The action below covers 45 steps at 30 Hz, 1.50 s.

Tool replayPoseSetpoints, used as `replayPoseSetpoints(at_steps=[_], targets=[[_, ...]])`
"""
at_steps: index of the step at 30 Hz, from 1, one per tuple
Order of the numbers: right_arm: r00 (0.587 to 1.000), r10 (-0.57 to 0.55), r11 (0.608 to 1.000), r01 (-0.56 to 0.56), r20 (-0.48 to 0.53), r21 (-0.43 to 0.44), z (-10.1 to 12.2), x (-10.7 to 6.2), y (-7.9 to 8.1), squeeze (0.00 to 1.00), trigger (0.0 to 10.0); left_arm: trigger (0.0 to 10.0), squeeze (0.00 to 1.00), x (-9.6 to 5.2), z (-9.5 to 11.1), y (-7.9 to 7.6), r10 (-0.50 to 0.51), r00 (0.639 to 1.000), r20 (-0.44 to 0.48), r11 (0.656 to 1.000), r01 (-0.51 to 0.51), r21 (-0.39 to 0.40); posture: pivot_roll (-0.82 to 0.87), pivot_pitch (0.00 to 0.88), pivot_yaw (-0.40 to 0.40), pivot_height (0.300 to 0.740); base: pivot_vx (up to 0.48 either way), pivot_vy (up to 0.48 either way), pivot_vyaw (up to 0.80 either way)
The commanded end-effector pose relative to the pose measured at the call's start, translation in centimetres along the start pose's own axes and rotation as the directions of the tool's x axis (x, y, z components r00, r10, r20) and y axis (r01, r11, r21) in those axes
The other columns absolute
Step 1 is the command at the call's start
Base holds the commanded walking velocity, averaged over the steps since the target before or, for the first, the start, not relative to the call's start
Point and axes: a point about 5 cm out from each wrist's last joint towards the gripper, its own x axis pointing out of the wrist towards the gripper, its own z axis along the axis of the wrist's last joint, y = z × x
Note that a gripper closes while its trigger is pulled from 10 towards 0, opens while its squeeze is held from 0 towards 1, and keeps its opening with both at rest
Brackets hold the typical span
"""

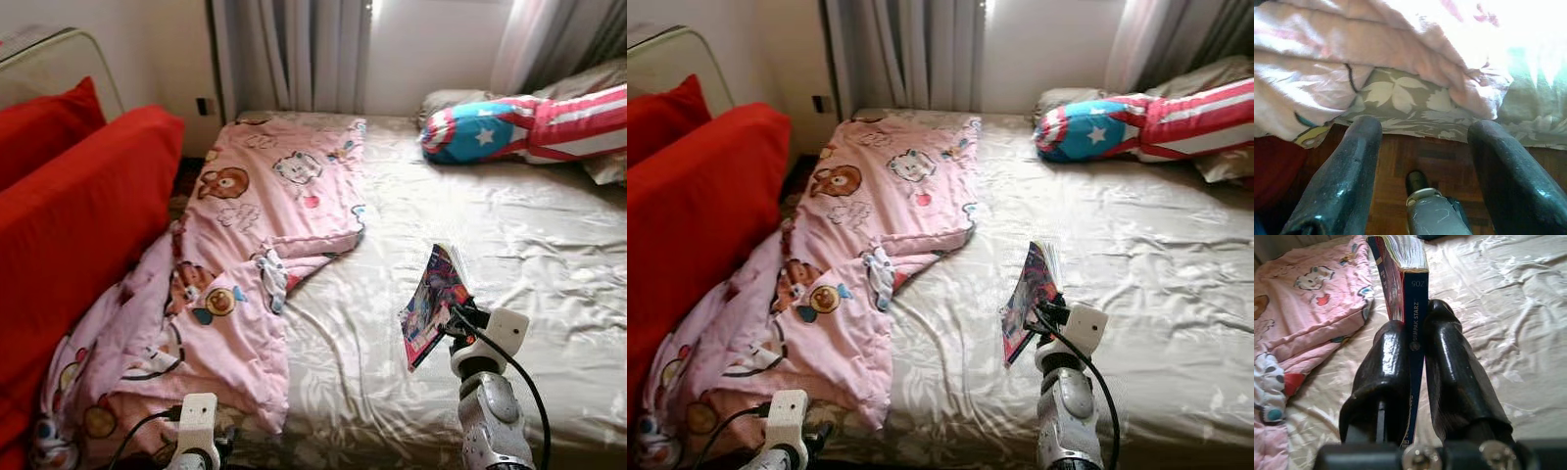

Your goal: Clean up the room

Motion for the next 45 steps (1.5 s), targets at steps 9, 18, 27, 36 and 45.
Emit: replayPoseSetpoints(at_steps=[9, 18, 27, 36, 45], targets=[[0.999, 0.010, 1.000, -0.010, 0.033, 0.013, 0.38, 0.16, 0.83, 0.00, 10.0, 10.0, 0.00, -0.17, -0.63, 0.26, 0.011, 1.000, -0.023, 1.000, -0.011, 0.027, -0.05, 0.000, -0.045, 0.724, 0.000, -0.250, -0.15], [1.000, 0.002, 1.000, -0.003, 0.023, 0.014, 0.15, 0.13, 1.03, 0.00, 10.0, 10.0, 0.00, -0.17, -0.66, 0.14, 0.015, 1.000, -0.022, 1.000, -0.014, 0.022, -0.04, 0.000, -0.042, 0.724, 0.000, -0.250, 0.00], [1.000, 0.001, 1.000, -0.002, 0.019, 0.013, 0.01, 0.10, 1.15, 0.00, 10.0, 10.0, 0.00, -0.21, -0.76, 0.32, 0.022, 0.999, -0.025, 0.999, -0.022, 0.024, -0.04, 0.000, -0.041, 0.724, 0.000, -0.269, 0.00], [1.000, 0.004, 1.000, -0.004, 0.017, 0.015, -0.05, 0.12, 1.25, 0.00, 10.0, 10.0, 0.00, -0.26, -0.92, 0.31, 0.024, 0.999, -0.029, 0.999, -0.023, 0.022, -0.04, 0.000, -0.040, 0.724, 0.000, -0.310, 0.00], [1.000, 0.013, 1.000, -0.013, 0.014, 0.015, -0.17, 0.13, 1.43, 0.00, 10.0, 10.0, 0.00, -0.28, -0.99, 0.36, 0.027, 0.999, -0.033, 0.999, -0.026, 0.021, -0.05, 0.000, -0.035, 0.724, 0.000, -0.310, 0.00]])
